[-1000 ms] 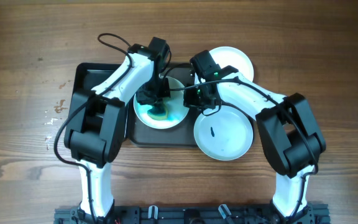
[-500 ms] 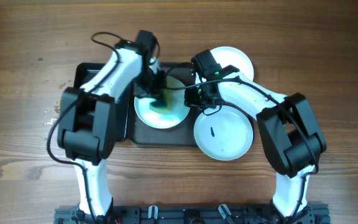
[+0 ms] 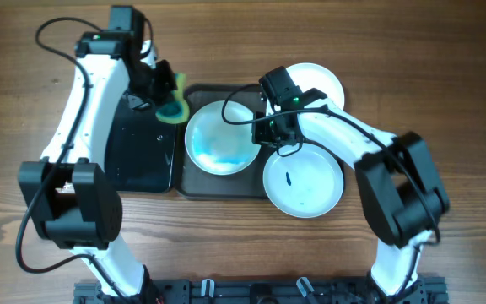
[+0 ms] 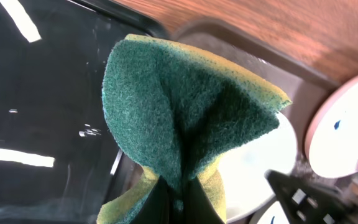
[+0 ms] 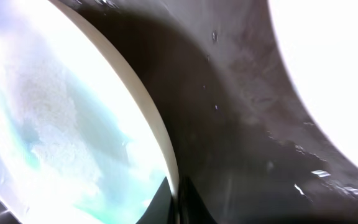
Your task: Clean dirty plates on tray and stack at the side
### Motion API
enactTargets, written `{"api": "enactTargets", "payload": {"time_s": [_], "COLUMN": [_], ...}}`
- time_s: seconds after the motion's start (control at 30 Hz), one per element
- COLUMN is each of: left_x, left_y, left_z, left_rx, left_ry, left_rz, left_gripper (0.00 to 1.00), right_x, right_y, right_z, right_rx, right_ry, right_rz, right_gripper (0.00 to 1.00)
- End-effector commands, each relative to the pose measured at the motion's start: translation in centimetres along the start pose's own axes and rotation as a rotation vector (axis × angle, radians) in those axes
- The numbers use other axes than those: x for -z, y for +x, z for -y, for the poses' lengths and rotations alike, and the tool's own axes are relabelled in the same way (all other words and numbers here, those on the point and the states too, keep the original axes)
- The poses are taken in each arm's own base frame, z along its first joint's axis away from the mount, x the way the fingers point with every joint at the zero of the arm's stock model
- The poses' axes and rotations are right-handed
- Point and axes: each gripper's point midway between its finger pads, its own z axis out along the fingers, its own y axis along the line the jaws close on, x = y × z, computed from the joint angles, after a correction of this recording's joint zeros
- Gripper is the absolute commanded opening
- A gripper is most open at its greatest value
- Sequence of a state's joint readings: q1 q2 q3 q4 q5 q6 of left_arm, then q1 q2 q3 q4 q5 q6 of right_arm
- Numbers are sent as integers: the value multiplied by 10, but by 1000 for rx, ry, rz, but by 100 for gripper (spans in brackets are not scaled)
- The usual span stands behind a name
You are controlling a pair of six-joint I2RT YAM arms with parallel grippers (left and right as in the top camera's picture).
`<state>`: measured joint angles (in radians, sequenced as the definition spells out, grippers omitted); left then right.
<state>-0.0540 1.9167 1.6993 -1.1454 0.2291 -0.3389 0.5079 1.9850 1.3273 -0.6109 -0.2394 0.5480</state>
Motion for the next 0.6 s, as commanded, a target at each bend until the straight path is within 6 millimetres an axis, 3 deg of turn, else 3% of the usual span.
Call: {"api": "enactTargets", "payload": {"time_s": [0.0, 0.13, 0.27, 0.4, 0.57], "left_x": [10, 12, 12, 12, 12], "left_y": [-14, -18, -20, -20, -20], "left_z": [-23, -35, -38, -38, -38], "left_rx": [61, 82, 83, 83, 83], "left_ry": [-24, -49, -66, -66, -66], "left_rz": [39, 51, 58, 58, 58], "left_gripper": [4, 4, 4, 4, 4], "right_x": [54, 97, 128, 145, 159], "right_y": [-18, -21, -20, -19, -14], "right_z": [-10, -5, 0, 0, -14], "right_rx": [112, 155, 214, 270, 369], "right_ry": [98, 256, 402, 530, 651], "right_rz": [194, 339, 443, 522, 619], "right_gripper": [4, 4, 4, 4, 4]}}
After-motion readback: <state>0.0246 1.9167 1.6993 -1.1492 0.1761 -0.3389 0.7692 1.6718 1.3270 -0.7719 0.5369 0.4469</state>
